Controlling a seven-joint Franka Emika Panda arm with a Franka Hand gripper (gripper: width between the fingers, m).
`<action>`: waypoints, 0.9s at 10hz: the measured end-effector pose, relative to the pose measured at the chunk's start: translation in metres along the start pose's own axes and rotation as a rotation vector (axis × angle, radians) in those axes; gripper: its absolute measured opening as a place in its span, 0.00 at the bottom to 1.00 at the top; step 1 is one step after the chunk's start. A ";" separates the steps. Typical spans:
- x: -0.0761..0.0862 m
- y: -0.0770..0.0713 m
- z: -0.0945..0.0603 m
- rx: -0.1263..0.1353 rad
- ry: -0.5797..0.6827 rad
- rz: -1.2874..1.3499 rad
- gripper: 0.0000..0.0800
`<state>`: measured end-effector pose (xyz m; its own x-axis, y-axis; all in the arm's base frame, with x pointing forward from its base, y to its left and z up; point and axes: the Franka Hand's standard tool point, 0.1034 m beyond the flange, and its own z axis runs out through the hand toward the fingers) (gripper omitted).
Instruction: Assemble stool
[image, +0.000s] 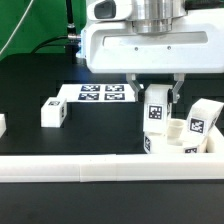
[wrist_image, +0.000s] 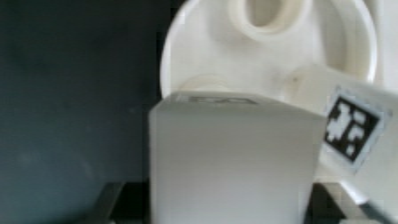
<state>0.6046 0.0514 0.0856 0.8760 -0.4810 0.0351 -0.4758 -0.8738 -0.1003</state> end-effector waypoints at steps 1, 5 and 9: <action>0.000 0.000 0.000 0.000 0.002 0.107 0.42; 0.001 -0.003 0.001 0.024 0.031 0.529 0.42; 0.000 -0.004 0.001 0.047 0.011 0.768 0.42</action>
Offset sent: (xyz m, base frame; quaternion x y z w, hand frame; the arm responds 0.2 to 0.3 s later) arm -0.0126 0.0106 -0.0128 0.0104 0.0102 0.3140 0.9493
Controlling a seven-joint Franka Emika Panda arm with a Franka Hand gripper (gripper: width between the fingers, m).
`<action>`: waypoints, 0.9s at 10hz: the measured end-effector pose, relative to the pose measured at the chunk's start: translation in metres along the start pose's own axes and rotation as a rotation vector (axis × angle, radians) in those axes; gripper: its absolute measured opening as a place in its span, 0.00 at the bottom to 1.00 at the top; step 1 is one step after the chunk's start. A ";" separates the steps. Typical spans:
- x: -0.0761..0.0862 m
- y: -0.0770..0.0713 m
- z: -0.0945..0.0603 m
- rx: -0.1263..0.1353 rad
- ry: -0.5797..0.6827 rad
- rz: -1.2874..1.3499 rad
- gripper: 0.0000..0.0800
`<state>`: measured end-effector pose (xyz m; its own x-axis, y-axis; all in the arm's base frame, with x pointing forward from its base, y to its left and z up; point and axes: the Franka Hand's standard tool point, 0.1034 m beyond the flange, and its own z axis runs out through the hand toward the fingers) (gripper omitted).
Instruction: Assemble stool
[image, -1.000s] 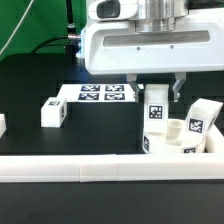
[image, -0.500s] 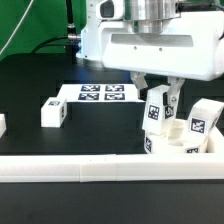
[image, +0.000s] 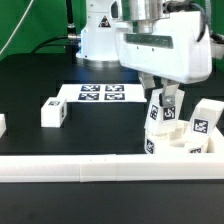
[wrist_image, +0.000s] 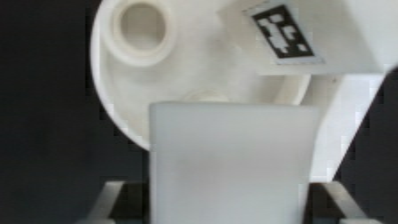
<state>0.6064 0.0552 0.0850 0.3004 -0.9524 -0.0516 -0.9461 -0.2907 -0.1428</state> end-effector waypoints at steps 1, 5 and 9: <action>-0.001 0.000 0.000 0.004 -0.008 0.074 0.42; -0.004 -0.001 0.003 0.047 -0.073 0.575 0.42; -0.010 -0.003 0.004 0.037 -0.100 0.896 0.42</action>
Offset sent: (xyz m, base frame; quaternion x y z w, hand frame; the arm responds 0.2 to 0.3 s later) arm -0.0104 0.0066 -0.0095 0.0029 -0.0316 0.2971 0.9543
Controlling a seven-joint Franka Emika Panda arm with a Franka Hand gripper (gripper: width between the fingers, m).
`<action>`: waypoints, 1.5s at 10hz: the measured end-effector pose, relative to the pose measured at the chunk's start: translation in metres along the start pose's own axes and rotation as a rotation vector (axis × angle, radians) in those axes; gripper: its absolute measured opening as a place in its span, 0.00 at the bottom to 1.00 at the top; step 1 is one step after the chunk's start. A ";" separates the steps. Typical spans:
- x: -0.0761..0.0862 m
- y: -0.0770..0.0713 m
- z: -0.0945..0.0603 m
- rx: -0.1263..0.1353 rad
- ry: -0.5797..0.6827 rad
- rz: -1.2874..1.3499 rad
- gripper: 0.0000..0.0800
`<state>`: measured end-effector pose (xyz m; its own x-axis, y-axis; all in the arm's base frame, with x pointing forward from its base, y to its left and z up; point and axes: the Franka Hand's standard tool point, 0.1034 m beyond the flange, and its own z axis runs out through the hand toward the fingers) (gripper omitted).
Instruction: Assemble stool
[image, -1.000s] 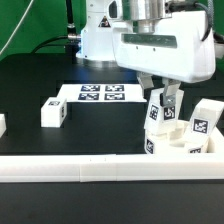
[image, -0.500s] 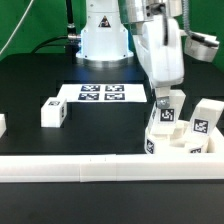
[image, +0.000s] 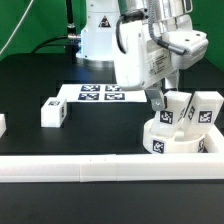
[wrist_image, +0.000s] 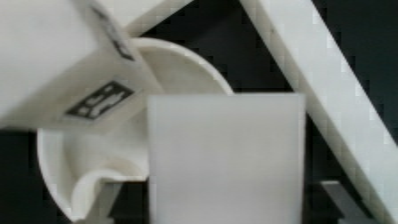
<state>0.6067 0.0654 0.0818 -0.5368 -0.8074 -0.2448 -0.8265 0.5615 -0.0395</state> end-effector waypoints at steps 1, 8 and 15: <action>-0.001 0.001 0.000 -0.001 -0.003 0.055 0.42; -0.017 0.020 0.005 0.012 -0.091 0.322 0.42; -0.034 0.011 -0.029 0.044 -0.142 0.159 0.81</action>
Offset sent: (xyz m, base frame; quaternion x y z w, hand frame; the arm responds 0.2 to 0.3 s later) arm -0.0157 -0.0046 -0.0030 0.0147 -0.0004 0.3354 0.9420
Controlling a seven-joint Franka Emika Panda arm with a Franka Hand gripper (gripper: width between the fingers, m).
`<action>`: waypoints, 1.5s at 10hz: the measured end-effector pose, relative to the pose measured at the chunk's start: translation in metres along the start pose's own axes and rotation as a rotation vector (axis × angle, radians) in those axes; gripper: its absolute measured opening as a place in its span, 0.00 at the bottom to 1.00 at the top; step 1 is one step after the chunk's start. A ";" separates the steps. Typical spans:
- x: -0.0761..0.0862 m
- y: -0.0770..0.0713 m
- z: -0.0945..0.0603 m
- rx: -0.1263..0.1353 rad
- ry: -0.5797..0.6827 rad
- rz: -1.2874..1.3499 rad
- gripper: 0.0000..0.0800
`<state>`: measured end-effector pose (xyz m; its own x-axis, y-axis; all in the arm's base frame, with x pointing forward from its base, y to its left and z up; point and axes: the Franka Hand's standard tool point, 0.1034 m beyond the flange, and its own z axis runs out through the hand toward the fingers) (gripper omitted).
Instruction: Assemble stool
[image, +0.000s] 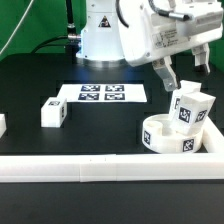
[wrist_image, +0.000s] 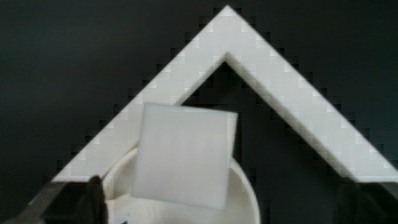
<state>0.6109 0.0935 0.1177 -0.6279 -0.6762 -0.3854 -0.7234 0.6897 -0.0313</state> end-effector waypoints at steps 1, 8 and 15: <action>0.002 0.001 0.003 -0.002 0.006 -0.068 0.81; -0.006 0.000 0.001 -0.048 0.017 -0.827 0.81; -0.006 0.005 0.003 -0.114 0.067 -1.516 0.81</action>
Offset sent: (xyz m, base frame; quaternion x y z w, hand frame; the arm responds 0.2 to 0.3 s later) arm 0.0000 0.0000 0.0000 0.0000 0.0000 -0.1938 0.9810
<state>0.6117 0.1021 0.1169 0.6957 -0.7182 -0.0148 -0.6931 -0.6657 -0.2764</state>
